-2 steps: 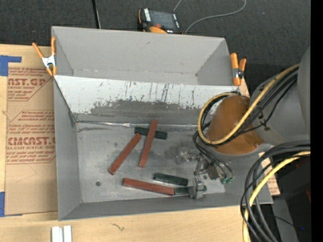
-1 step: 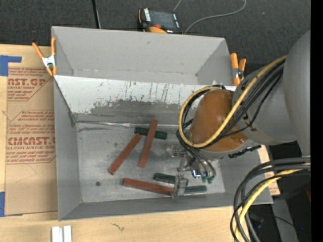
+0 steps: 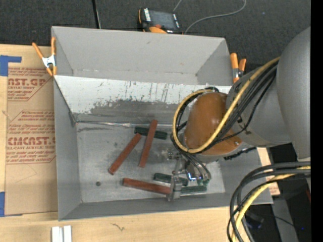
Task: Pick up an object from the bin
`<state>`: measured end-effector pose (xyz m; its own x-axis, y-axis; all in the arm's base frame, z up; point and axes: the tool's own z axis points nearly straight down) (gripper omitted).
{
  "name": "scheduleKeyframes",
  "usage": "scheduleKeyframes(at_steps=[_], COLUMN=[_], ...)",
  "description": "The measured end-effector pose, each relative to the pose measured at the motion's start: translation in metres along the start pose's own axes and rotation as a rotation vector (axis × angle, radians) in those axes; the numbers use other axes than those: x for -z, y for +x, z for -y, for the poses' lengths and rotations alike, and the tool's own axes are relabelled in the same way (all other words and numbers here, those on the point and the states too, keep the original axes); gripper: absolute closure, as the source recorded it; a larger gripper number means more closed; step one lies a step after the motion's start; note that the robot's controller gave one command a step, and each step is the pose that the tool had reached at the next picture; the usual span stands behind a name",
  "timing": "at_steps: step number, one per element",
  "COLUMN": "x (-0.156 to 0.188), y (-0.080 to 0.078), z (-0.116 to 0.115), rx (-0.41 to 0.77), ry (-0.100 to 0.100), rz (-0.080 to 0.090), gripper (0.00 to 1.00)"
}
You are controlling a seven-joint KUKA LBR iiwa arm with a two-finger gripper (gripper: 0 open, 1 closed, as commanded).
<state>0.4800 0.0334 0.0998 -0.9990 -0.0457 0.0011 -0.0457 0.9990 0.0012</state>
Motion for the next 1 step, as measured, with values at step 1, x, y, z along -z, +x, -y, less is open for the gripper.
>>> scheduleKeyframes(at_steps=[1], x=[-0.0307], y=[-0.0082], z=[0.0092], rx=[-0.286], ry=[0.001], rz=[-0.003], gripper=[0.0])
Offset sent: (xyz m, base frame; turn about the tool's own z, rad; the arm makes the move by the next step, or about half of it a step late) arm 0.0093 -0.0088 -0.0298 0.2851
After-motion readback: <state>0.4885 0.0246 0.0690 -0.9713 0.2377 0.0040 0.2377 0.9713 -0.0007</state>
